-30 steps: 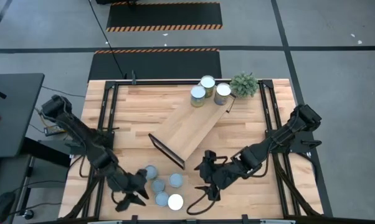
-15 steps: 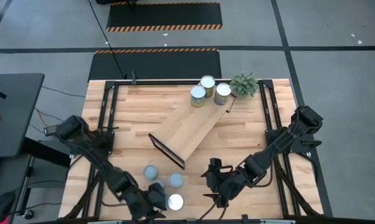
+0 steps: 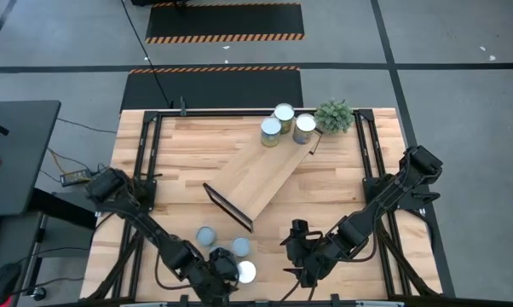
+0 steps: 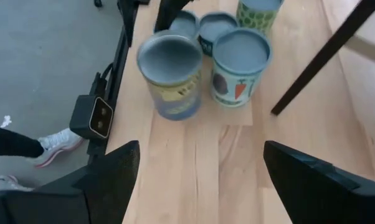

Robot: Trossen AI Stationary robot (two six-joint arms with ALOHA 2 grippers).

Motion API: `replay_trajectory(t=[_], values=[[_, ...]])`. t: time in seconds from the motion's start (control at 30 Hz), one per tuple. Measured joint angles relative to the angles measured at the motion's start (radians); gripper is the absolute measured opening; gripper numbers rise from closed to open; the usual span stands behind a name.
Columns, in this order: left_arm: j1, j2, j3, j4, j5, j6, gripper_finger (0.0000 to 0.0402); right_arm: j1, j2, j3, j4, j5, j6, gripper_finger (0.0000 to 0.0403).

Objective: Pick and place cans onto a shelf
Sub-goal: Put the canned peas on the shelf

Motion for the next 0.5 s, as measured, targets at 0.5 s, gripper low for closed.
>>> replay_trajectory(t=[0.5], values=[[0.119, 0.0, 0.0, 0.083, -0.093, 0.1, 0.0141, 0.002, 0.034, -0.009, -0.024, -0.015, 0.046, 0.0349]])
